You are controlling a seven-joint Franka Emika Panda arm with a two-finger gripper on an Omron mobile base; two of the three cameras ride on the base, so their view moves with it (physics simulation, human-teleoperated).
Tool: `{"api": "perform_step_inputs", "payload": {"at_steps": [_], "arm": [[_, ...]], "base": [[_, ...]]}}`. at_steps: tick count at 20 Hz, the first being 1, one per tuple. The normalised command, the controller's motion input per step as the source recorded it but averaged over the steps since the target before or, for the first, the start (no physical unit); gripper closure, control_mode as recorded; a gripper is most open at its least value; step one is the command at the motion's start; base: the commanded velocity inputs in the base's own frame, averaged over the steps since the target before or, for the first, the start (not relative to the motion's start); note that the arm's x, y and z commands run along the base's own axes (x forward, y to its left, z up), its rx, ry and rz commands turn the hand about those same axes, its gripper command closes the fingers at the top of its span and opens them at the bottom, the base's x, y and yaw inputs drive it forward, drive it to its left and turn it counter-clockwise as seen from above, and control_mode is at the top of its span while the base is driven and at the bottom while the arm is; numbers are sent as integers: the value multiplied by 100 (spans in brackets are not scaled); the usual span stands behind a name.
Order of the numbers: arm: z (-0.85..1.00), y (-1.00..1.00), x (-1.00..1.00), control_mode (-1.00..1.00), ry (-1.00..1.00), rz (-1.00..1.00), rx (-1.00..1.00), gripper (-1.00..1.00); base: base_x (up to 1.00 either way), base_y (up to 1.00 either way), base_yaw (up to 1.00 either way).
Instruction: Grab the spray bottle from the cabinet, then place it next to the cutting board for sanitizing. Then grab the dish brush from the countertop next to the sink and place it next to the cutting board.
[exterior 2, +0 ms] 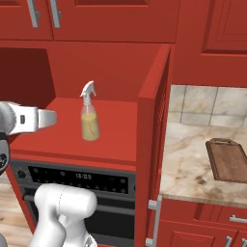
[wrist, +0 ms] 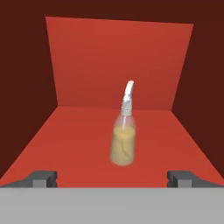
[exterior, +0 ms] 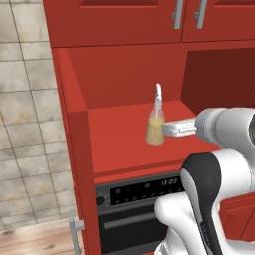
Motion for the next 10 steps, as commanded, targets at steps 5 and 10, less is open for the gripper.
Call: {"api": "perform_step_inputs", "payload": {"at_steps": [5, 10], "arm": [[-1, -2, 36, -100, -10, 2, 0, -100], [-12, -18, 48, -100, -7, 11, 0, -100]], "base": [[0, 0, 0], [0, 0, 0]]}}
